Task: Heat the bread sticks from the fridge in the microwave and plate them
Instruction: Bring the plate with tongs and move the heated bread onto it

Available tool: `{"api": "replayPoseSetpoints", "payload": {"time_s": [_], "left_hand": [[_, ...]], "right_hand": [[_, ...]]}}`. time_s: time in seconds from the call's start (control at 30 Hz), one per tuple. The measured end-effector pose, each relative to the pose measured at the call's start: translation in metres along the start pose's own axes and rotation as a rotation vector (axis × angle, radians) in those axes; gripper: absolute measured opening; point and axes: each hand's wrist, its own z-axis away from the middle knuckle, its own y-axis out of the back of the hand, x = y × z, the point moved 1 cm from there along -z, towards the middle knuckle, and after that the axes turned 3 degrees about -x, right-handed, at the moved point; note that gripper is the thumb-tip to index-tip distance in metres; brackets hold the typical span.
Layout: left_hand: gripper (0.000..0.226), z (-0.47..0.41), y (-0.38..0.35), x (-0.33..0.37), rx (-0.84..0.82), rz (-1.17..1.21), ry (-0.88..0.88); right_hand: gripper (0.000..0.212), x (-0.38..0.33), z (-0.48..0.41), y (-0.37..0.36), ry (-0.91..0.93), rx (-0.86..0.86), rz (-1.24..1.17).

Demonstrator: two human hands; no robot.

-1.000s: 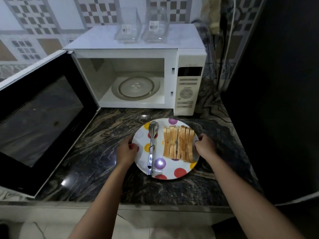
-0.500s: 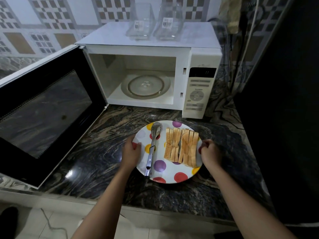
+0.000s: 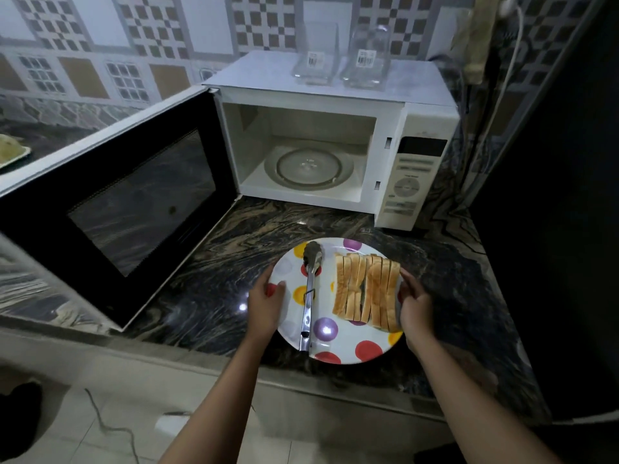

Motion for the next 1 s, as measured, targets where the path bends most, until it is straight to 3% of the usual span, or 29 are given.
{"api": "replayPoseSetpoints", "payload": {"time_s": [0.3, 0.5, 0.7, 1.0], "left_hand": [[0.032, 0.082, 0.084, -0.004, 0.053, 0.085, -0.01], [0.034, 0.141, 0.164, -0.033, 0.129, 0.119, 0.124], [0.035, 0.202, 0.252, -0.055, 0.236, 0.109, 0.138], [0.037, 0.251, 0.393, -0.057, 0.462, 0.113, 0.09]], "right_hand": [[0.034, 0.004, 0.109, -0.02, 0.093, -0.027, -0.059], [0.034, 0.025, 0.201, -0.045, 0.105, -0.109, -0.039], [0.035, 0.055, 0.269, -0.097, 0.053, -0.23, -0.051], [0.037, 0.057, 0.358, -0.217, 0.123, -0.482, 0.036]]}}
